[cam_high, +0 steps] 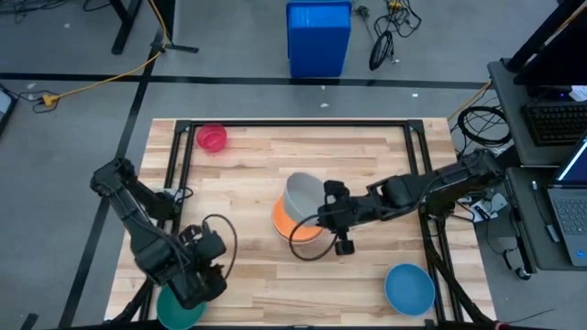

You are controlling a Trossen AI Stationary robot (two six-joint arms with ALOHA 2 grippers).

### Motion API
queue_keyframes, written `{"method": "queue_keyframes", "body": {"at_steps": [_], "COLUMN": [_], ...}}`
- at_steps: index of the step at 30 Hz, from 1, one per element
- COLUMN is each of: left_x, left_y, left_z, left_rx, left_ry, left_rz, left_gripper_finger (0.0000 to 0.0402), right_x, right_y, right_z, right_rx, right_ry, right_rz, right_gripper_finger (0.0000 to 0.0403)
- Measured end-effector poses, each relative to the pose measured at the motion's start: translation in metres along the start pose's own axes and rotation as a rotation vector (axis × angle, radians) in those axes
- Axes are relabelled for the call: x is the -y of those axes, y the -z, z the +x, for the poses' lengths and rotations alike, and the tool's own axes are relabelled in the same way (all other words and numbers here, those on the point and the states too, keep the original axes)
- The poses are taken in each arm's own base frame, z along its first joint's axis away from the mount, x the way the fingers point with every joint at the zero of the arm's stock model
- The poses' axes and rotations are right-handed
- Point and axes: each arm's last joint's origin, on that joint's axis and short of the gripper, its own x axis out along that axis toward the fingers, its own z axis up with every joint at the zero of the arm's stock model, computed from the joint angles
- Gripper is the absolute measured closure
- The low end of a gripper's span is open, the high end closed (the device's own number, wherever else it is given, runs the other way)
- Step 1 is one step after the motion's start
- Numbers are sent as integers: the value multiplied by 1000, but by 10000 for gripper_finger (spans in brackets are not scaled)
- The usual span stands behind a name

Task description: Nest bowls inside each other

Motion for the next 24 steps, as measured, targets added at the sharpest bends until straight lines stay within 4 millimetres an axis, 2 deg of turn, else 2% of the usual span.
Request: {"method": "queue_keyframes", "body": {"at_steps": [6, 9, 15, 24], "left_x": [4, 5, 7, 24], "left_y": [12, 18, 28, 41], "left_z": [0, -2, -3, 17], "left_rx": [-5, -9, 1, -11], "left_ry": [2, 12, 15, -22], "left_rz": [-39, -67, -112, -106], "left_gripper_finger": [210, 210, 210, 210], "right_x": [-4, -7, -9, -4], "right_y": [6, 9, 13, 18], "right_z": [39, 52, 69, 81], "right_rx": [-104, -135, -180, -233], "right_ry": [18, 20, 31, 83], "right_rz": [-85, -112, -157, -185], "right_gripper_finger": [403, 403, 403, 395]}}
